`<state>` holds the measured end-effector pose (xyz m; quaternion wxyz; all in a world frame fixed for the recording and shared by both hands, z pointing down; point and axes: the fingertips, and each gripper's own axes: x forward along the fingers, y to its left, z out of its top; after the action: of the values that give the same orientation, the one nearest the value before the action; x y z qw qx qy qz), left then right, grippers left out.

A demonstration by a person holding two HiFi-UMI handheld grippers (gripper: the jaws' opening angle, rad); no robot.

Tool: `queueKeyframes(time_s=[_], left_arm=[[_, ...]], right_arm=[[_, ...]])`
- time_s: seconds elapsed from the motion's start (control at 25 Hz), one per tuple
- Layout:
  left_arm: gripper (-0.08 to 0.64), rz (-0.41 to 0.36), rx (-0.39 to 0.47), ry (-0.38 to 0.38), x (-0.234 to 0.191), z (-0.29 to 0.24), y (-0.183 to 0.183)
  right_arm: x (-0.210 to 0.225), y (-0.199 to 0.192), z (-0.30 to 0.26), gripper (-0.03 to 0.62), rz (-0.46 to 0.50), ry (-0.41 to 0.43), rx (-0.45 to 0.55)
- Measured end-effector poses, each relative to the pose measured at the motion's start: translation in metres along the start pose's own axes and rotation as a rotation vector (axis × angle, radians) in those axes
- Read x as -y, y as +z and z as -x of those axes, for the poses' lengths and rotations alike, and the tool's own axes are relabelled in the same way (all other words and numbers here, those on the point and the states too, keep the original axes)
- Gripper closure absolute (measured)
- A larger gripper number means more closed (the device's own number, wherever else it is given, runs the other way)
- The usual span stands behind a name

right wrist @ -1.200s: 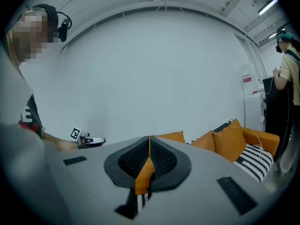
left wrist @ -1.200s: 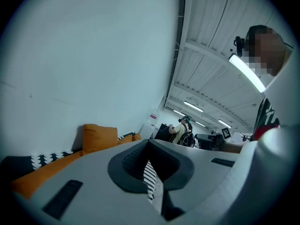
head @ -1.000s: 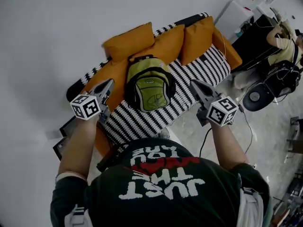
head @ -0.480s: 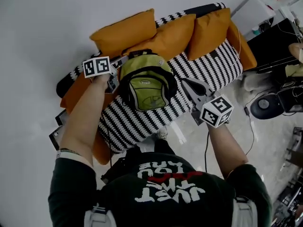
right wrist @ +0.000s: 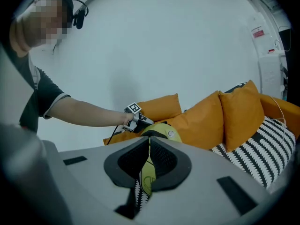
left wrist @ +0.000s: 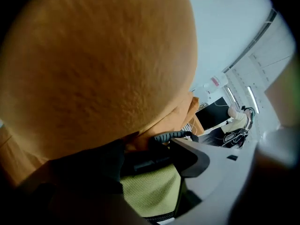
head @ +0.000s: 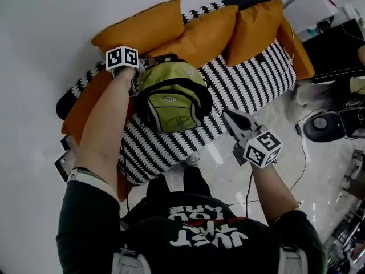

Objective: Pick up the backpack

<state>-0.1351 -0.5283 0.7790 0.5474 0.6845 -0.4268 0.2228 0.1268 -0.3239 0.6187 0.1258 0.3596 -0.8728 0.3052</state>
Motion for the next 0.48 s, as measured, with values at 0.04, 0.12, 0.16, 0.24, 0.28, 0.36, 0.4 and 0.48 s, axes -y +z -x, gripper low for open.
queueKeyframes(time_s=[0.04, 0.12, 0.16, 0.24, 0.28, 0.36, 0.4, 0.48], left_arm=[[0.256, 0.009, -0.021, 0.006, -0.001, -0.005, -0.003], [0.259, 0.034, -0.046, 0.007, -0.001, -0.012, -0.006], [0.273, 0.046, -0.054, 0.003, 0.0, -0.014, -0.008], [0.284, 0.053, -0.074, -0.015, 0.004, -0.017, -0.011], [0.293, 0.047, -0.088, -0.028, 0.006, -0.017, -0.014], [0.313, 0.023, -0.115, -0.06, 0.013, -0.014, -0.02], [0.322, 0.006, -0.124, -0.074, 0.016, -0.01, -0.023], [0.352, -0.033, -0.126, -0.096, 0.022, -0.001, -0.026]], right_arm=[[0.003, -0.003, 0.001, 0.561, -0.007, -0.005, -0.004], [0.007, -0.008, 0.002, 0.56, -0.018, -0.014, -0.013], [0.009, -0.009, 0.002, 0.561, -0.025, -0.017, -0.017], [0.012, -0.012, 0.002, 0.561, -0.039, -0.021, -0.02], [0.014, -0.012, 0.002, 0.561, -0.045, -0.023, -0.02], [0.015, -0.013, 0.002, 0.561, -0.05, -0.028, -0.02], [0.015, -0.013, 0.003, 0.561, -0.051, -0.03, -0.019], [0.015, -0.011, 0.003, 0.561, -0.053, -0.033, -0.016]])
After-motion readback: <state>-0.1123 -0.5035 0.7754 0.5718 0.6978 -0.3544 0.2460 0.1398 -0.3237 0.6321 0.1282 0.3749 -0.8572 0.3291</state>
